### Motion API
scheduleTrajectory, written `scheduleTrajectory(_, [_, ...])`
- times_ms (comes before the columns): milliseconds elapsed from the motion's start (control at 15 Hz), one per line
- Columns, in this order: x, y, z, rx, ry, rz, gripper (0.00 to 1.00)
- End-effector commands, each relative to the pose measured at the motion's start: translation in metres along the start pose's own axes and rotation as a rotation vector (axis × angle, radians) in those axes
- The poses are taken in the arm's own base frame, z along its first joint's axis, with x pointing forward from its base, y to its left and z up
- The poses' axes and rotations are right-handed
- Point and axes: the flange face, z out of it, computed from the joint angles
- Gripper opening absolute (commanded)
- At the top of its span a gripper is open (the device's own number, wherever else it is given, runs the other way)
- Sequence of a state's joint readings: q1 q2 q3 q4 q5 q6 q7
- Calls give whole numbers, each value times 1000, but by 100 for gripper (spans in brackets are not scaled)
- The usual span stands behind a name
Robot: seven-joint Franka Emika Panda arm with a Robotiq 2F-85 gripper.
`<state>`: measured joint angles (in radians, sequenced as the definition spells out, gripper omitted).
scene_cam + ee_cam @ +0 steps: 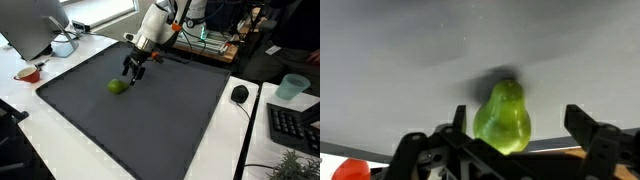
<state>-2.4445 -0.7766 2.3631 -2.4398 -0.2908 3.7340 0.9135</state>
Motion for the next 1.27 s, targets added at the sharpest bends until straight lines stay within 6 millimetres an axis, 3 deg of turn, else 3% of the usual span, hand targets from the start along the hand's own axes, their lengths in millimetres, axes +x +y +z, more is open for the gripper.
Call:
scheduleTrajectory(0, [2,19,-65,99,-57,27,100])
scheduleTrajectory(333, [2,33,-139,340,-83,-25,100])
scheduleTrajectory(533, [3,40,-162,465,-68,-81,100])
scheduleTrajectory(600, [5,36,-147,394,-69,-76,100])
scheduleTrajectory(733, [6,40,-157,435,-60,-84,100])
scheduleTrajectory(1200, [5,39,-158,441,-61,-85,100])
